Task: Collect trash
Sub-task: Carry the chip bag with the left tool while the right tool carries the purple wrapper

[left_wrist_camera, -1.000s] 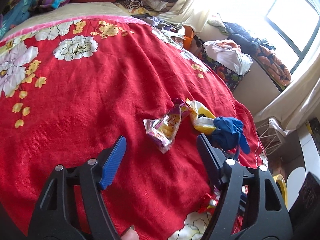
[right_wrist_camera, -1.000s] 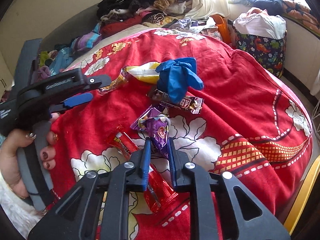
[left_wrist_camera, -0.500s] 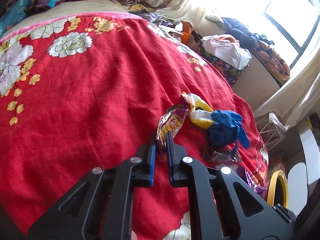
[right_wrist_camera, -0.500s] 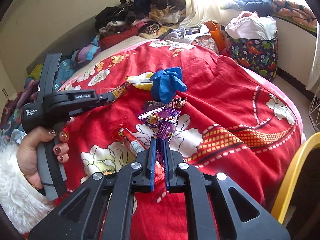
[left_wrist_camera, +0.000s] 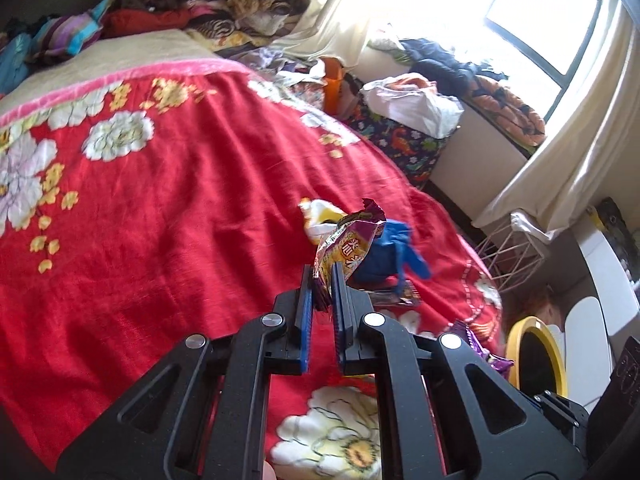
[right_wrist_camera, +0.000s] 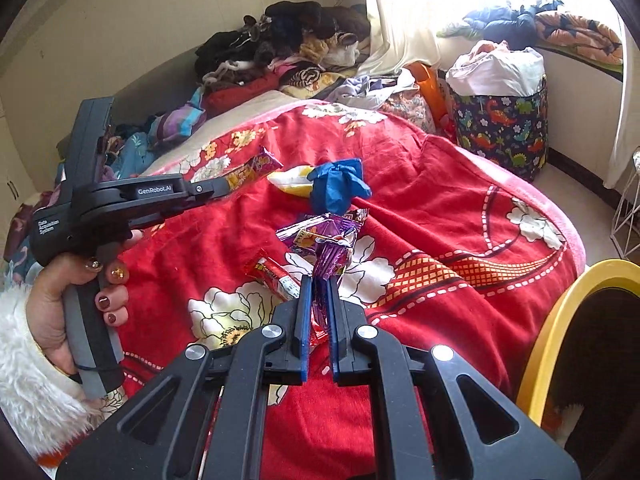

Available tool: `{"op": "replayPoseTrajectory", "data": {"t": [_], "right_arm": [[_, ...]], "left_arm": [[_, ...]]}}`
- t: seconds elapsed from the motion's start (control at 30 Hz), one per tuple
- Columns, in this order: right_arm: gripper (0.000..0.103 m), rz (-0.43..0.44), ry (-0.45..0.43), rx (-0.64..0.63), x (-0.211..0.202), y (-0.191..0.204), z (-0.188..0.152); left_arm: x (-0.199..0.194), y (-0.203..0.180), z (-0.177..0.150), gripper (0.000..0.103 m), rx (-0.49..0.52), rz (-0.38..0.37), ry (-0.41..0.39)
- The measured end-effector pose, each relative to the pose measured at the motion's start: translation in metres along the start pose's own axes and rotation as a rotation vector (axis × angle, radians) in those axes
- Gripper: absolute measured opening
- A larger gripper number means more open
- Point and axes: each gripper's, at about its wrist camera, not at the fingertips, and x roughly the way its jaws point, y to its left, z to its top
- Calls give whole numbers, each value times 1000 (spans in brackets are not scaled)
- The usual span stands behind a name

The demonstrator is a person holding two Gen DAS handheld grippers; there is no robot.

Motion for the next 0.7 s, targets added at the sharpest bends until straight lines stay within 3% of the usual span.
{"op": "replayPoseTrajectory", "data": {"t": [0.7], "right_arm": [[7,-71,-107,35,-52,-15,1]], "left_arm": [[-25,-66,-2,5,116,-106,-36]]}}
